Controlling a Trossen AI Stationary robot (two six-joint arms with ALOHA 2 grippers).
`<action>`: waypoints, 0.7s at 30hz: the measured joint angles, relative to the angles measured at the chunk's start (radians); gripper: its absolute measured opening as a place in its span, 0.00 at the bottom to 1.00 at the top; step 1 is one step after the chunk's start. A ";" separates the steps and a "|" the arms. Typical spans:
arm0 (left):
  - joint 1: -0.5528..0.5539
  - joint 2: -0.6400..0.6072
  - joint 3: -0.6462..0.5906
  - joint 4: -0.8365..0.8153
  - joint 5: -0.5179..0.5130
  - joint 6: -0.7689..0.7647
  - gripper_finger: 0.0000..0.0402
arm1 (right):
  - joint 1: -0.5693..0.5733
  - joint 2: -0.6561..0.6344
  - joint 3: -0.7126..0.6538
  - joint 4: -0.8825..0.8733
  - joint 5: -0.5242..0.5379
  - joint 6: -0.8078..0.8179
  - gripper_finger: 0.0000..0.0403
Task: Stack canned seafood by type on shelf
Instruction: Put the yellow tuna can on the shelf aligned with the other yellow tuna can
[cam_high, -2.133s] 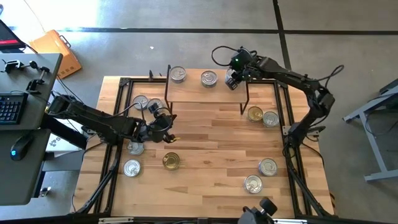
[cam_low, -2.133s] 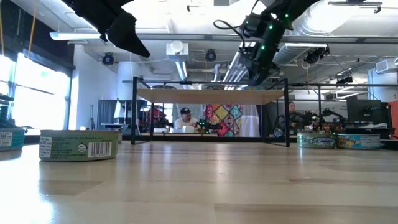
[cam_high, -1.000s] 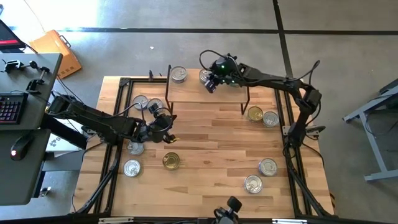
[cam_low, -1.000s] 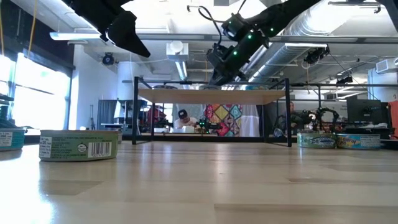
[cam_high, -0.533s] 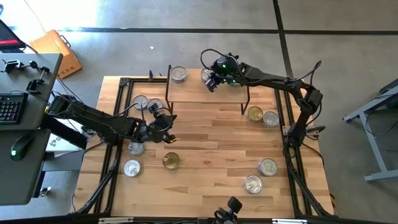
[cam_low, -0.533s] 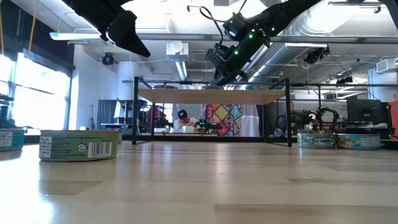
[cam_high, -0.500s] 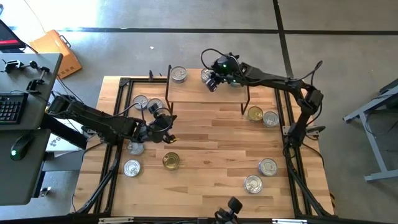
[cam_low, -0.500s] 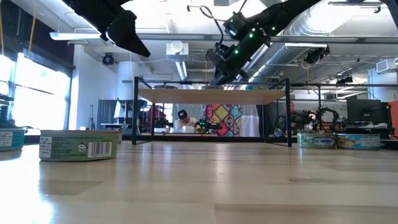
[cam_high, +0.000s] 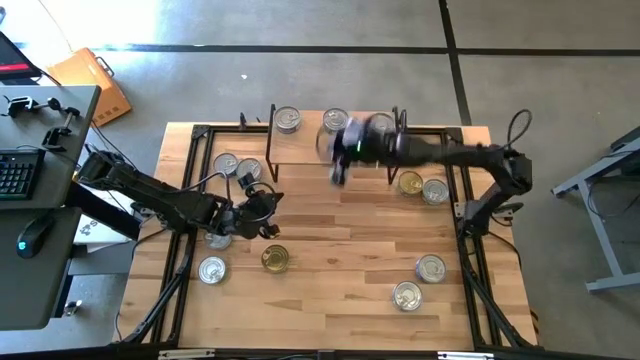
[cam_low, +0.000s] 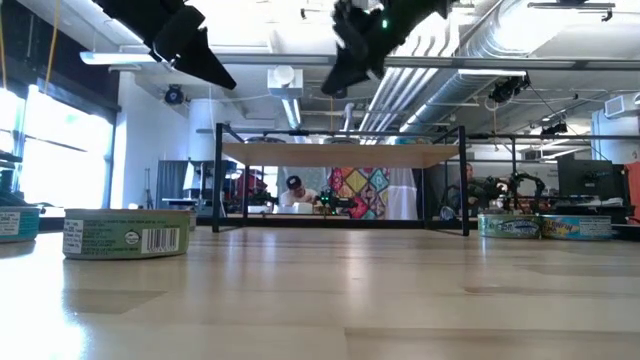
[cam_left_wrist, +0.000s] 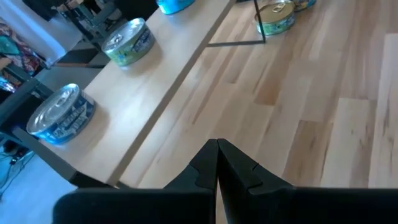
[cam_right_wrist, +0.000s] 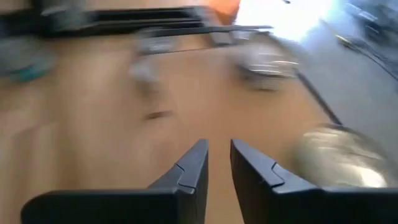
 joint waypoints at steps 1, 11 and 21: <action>-0.005 0.000 -0.008 0.002 0.000 -0.009 0.00 | 0.050 -0.001 -0.028 0.027 0.017 -0.011 0.12; -0.074 0.001 -0.134 0.080 0.001 -0.161 0.00 | 0.449 -0.096 -0.426 0.298 0.155 0.114 0.02; -0.070 0.066 -0.261 0.556 0.147 0.026 0.00 | 0.580 -0.095 -0.620 0.609 0.132 0.157 0.01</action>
